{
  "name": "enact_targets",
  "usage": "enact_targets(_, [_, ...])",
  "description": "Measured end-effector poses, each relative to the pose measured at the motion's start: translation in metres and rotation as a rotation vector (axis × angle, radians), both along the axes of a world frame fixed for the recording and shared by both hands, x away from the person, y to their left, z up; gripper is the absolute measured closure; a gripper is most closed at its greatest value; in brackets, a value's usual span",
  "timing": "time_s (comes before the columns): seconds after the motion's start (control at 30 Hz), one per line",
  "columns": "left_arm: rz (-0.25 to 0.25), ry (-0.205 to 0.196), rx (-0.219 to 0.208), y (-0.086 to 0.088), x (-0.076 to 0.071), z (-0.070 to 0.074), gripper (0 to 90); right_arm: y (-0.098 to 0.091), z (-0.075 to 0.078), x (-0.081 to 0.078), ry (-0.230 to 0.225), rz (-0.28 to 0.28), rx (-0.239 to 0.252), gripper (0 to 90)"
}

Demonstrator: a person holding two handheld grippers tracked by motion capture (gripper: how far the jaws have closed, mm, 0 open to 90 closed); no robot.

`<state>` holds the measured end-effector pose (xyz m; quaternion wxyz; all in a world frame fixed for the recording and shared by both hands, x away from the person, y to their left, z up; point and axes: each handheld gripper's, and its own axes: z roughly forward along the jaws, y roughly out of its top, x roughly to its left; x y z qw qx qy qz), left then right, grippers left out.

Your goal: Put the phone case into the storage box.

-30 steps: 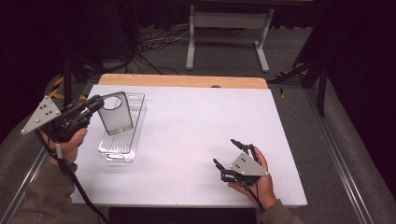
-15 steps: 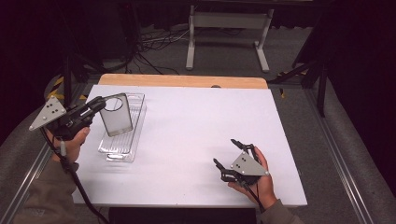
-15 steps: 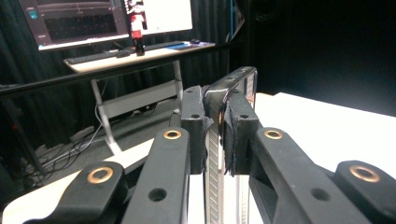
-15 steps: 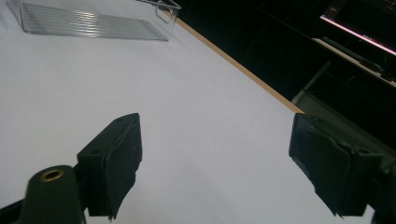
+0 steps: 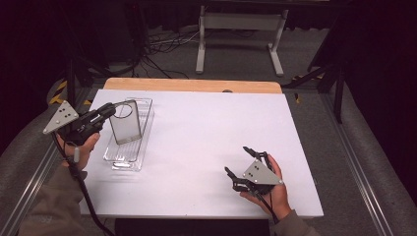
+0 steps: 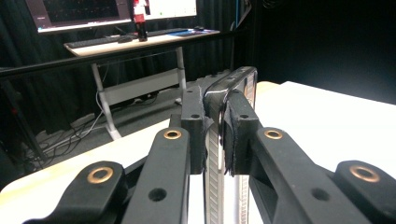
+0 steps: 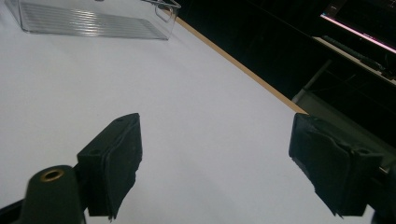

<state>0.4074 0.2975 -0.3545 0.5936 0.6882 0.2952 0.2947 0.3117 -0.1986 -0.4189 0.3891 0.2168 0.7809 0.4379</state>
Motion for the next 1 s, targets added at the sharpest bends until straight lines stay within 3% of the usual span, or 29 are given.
enact_targets(0.4, [0.005, 0.037, 0.013, 0.002, 0.033, -0.009, 80.7, -0.001, -0.002, 0.004, 0.019, -0.016, 0.001, 18.4])
enact_targets(0.53, [-0.015, 0.053, 0.02, 0.003, 0.049, -0.011, 80.6, -0.001, -0.003, 0.006, 0.024, -0.021, 0.0, 18.5])
enact_targets(0.83, [-0.006, 0.068, 0.043, 0.002, 0.085, -0.015, 80.7, -0.004, -0.004, 0.008, 0.034, -0.049, 0.005, 18.5])
enact_targets(1.0, [-0.012, 0.083, 0.015, 0.001, 0.1, -0.02, 80.7, -0.006, -0.003, 0.007, 0.042, -0.069, 0.015, 18.6])
